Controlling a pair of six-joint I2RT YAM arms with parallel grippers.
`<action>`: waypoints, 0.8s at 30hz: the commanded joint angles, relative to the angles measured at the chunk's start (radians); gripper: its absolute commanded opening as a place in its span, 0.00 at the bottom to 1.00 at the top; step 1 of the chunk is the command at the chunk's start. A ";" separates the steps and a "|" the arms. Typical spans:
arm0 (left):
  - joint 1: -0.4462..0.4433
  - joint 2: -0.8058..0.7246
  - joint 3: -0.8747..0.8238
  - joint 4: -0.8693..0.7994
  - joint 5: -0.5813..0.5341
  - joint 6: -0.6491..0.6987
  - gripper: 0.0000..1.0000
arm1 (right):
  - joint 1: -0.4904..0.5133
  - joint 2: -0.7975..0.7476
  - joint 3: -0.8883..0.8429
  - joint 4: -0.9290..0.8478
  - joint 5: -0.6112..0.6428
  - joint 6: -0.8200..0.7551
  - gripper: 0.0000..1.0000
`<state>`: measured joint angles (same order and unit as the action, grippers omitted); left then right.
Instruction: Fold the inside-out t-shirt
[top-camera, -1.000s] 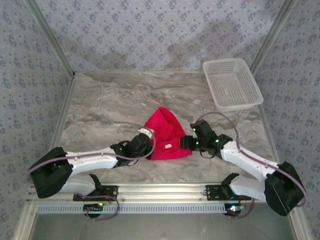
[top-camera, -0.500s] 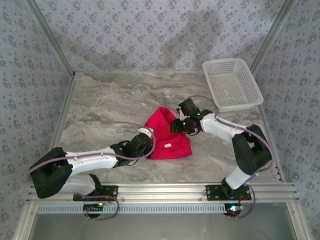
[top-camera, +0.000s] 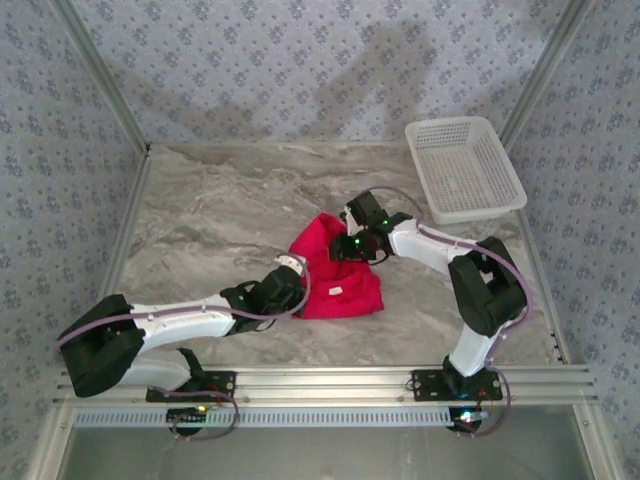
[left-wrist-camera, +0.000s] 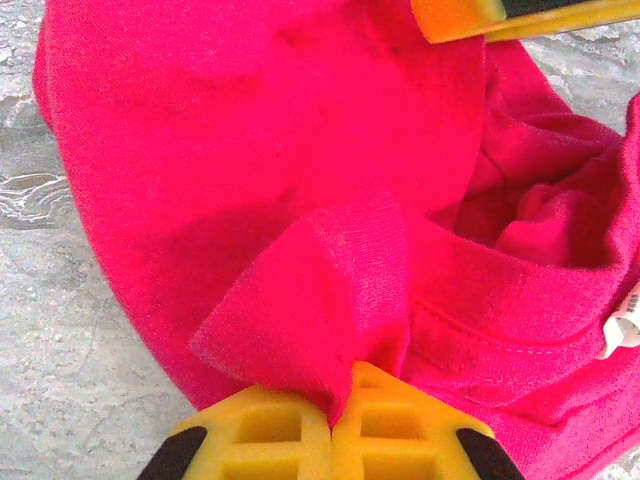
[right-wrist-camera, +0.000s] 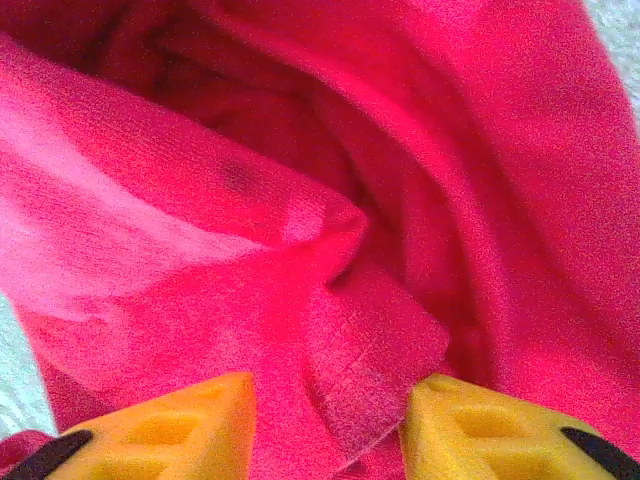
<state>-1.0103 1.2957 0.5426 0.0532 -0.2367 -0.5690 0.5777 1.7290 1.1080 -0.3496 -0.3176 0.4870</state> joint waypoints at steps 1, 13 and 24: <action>-0.004 -0.017 0.030 -0.018 -0.028 0.002 0.00 | -0.004 0.031 0.026 -0.012 -0.023 -0.002 0.25; -0.011 -0.113 0.032 -0.046 -0.070 0.003 0.00 | 0.020 -0.280 -0.074 -0.206 0.091 0.120 0.00; -0.017 -0.136 0.014 -0.022 -0.075 0.004 0.00 | 0.129 -0.585 -0.442 -0.095 0.146 0.451 0.04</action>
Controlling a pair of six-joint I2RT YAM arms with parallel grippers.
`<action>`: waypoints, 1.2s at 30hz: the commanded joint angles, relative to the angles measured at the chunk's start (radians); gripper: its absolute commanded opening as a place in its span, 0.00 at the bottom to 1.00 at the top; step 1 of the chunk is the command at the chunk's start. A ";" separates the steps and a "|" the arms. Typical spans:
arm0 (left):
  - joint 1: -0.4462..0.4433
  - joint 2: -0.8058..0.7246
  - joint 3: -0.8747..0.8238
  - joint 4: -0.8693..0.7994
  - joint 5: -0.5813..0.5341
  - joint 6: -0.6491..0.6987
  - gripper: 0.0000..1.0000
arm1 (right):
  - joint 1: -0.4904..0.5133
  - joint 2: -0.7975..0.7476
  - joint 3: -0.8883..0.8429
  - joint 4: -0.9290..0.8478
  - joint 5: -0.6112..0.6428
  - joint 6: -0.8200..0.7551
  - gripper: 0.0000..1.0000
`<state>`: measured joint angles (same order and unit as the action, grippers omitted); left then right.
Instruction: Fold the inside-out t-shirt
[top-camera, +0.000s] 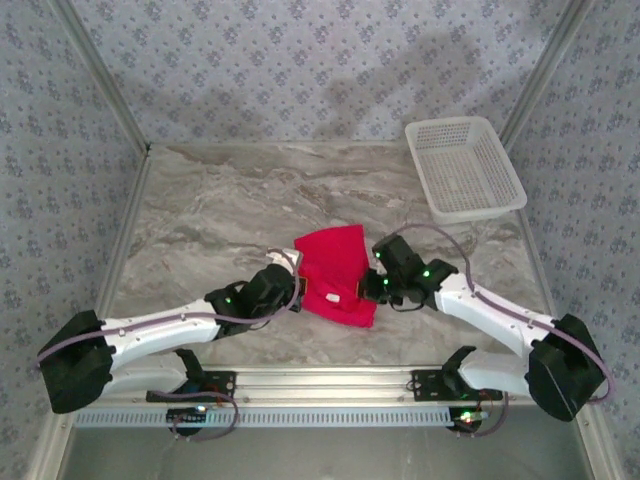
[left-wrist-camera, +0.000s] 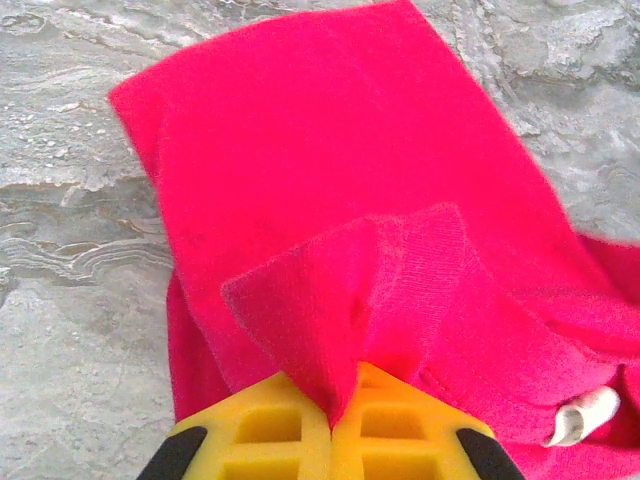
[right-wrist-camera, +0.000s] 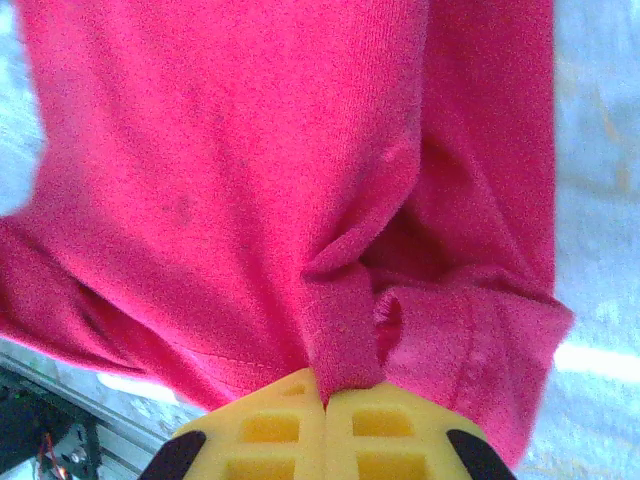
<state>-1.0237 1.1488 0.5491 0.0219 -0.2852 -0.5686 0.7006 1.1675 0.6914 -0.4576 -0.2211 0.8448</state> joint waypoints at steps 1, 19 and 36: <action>-0.004 0.016 0.008 0.014 -0.023 0.004 0.00 | 0.000 -0.019 -0.020 0.001 0.057 0.078 0.06; -0.004 0.022 0.020 -0.006 -0.035 0.019 0.00 | -0.016 -0.208 -0.199 0.133 0.023 -0.150 1.00; -0.004 0.031 0.032 -0.013 -0.025 0.015 0.00 | -0.050 -0.460 -0.396 0.308 0.129 0.536 1.00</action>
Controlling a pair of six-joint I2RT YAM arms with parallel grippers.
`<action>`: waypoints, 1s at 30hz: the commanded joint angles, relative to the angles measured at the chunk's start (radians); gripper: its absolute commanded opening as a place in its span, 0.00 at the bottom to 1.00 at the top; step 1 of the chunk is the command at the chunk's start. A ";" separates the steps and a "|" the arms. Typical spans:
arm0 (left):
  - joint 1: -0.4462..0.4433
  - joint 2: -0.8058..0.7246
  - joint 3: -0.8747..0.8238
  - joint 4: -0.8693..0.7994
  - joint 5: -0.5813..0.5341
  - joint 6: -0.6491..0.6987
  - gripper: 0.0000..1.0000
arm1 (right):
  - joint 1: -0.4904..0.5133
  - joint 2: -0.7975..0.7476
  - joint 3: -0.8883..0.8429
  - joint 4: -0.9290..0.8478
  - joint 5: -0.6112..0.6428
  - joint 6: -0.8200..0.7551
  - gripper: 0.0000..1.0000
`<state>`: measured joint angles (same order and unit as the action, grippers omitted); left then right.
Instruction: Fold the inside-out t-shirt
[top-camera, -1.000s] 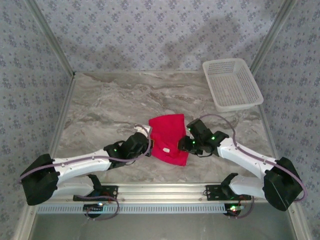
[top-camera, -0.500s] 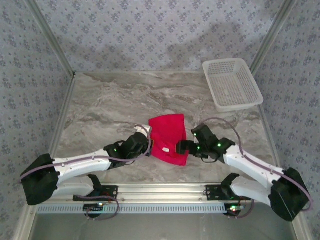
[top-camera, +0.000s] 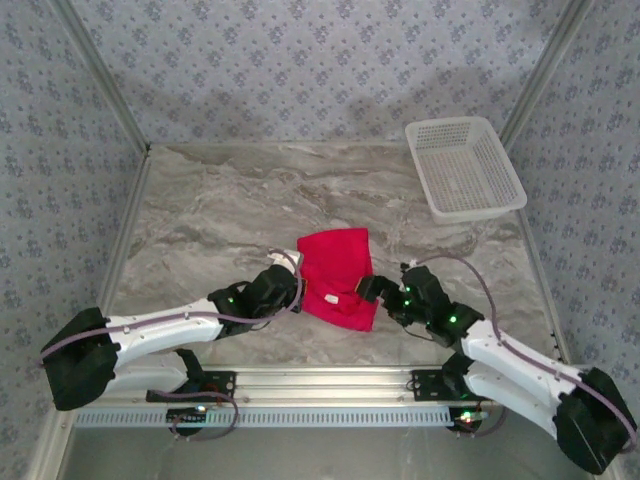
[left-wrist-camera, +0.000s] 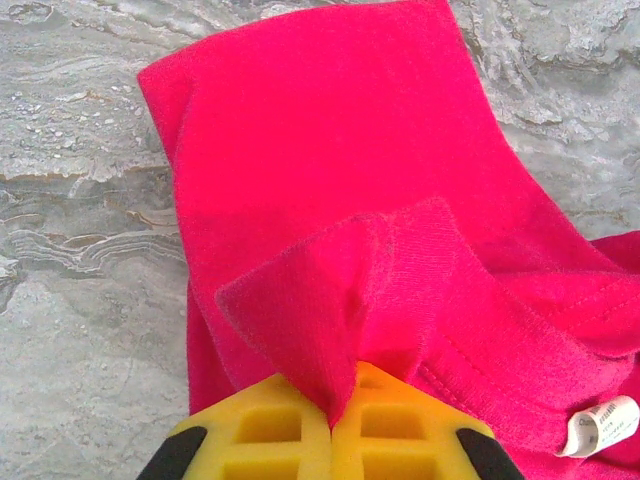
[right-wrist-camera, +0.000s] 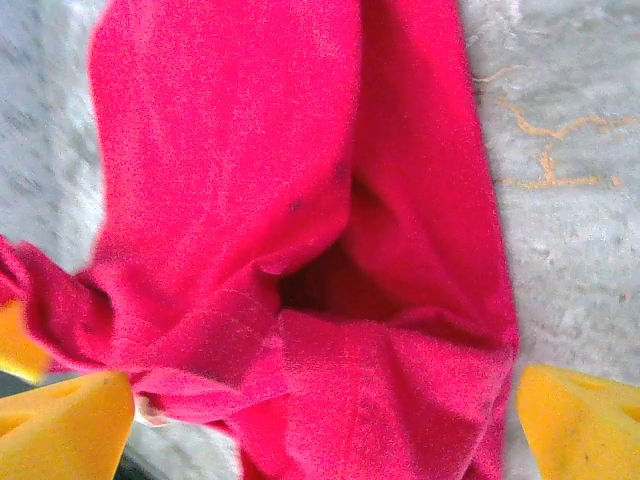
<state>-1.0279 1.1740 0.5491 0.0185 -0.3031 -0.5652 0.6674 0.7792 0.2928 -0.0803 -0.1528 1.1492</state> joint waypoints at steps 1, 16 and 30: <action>0.000 0.009 0.031 -0.007 -0.004 0.012 0.00 | -0.043 -0.089 0.013 -0.152 0.031 0.288 1.00; 0.000 0.022 0.041 0.001 0.005 0.013 0.00 | -0.201 0.177 0.101 -0.133 -0.273 0.515 1.00; 0.000 0.024 0.032 0.006 0.007 0.010 0.00 | -0.165 0.412 0.196 -0.003 -0.298 0.498 1.00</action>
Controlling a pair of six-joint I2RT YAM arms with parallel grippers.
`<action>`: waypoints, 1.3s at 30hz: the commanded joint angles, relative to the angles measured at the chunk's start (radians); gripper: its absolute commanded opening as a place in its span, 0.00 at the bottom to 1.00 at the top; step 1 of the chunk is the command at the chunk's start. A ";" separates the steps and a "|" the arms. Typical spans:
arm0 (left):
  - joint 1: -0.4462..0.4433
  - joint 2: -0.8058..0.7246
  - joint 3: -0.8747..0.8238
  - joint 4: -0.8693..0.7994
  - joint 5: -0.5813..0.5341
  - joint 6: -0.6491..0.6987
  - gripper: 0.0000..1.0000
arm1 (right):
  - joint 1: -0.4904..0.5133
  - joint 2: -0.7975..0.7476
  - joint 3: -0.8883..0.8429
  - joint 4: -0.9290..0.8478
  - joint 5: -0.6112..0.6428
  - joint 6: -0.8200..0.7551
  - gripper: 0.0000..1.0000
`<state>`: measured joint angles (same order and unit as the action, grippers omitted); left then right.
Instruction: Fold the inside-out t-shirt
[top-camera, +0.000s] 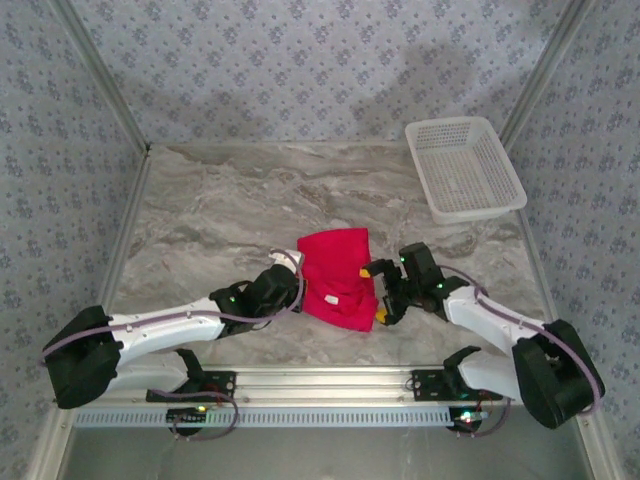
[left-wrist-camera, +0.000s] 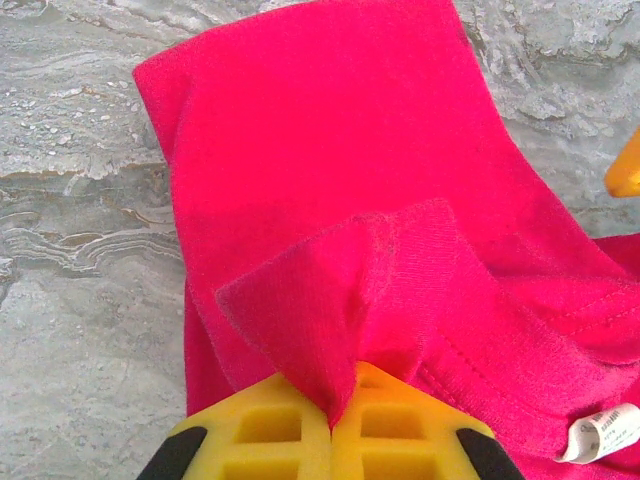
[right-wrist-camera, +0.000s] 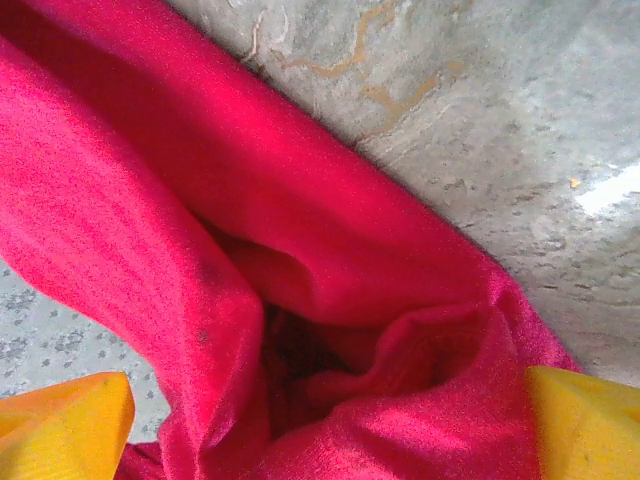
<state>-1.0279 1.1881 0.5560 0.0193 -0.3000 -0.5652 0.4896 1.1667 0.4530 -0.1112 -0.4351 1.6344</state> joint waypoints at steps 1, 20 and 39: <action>0.000 0.011 0.026 0.005 0.004 0.010 0.00 | 0.014 0.037 0.035 0.040 -0.016 0.015 0.99; 0.101 -0.095 0.279 -0.084 -0.025 0.259 0.00 | -0.118 0.157 0.583 -0.226 -0.111 -0.365 0.00; 0.298 0.002 0.333 0.253 0.307 0.662 0.00 | -0.164 0.318 0.880 -0.300 -0.242 -0.630 0.00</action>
<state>-0.6945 1.2514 1.0256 0.1741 -0.0422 0.0948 0.2932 1.5562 1.5211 -0.4320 -0.6685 1.0275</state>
